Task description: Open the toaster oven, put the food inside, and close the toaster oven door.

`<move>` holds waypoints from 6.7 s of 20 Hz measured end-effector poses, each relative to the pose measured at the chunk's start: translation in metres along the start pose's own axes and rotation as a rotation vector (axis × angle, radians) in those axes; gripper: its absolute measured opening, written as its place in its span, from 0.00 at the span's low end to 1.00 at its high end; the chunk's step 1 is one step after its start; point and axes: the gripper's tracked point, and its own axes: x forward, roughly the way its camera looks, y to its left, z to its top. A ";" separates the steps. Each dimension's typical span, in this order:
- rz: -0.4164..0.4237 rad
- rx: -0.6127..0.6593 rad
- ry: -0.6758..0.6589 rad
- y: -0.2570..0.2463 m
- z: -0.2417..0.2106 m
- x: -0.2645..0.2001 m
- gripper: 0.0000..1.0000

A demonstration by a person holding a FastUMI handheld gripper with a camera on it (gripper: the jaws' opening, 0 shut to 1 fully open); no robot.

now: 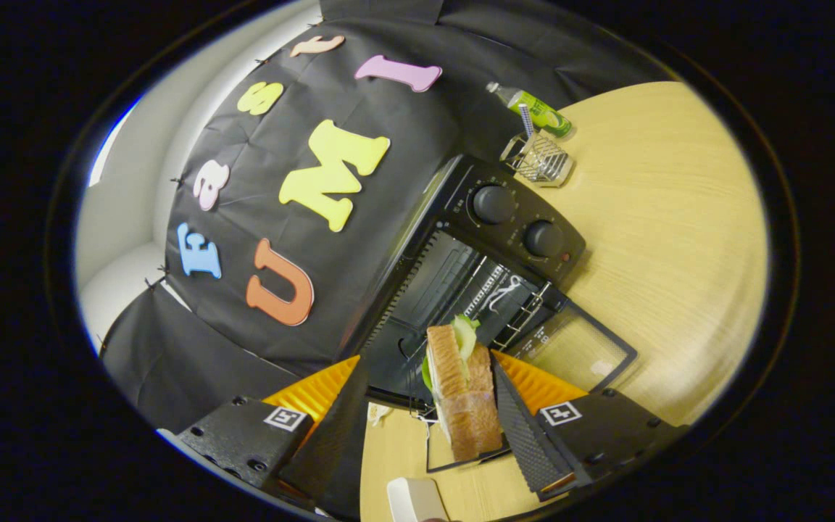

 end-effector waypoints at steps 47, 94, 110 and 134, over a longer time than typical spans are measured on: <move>-0.446 -1.010 0.405 -0.040 0.014 0.022 1.00; -0.256 -0.877 0.105 -0.012 -0.031 -0.023 1.00; -0.095 -0.844 -0.114 0.076 0.033 -0.033 1.00; -0.060 -1.012 -0.413 0.114 0.048 -0.275 1.00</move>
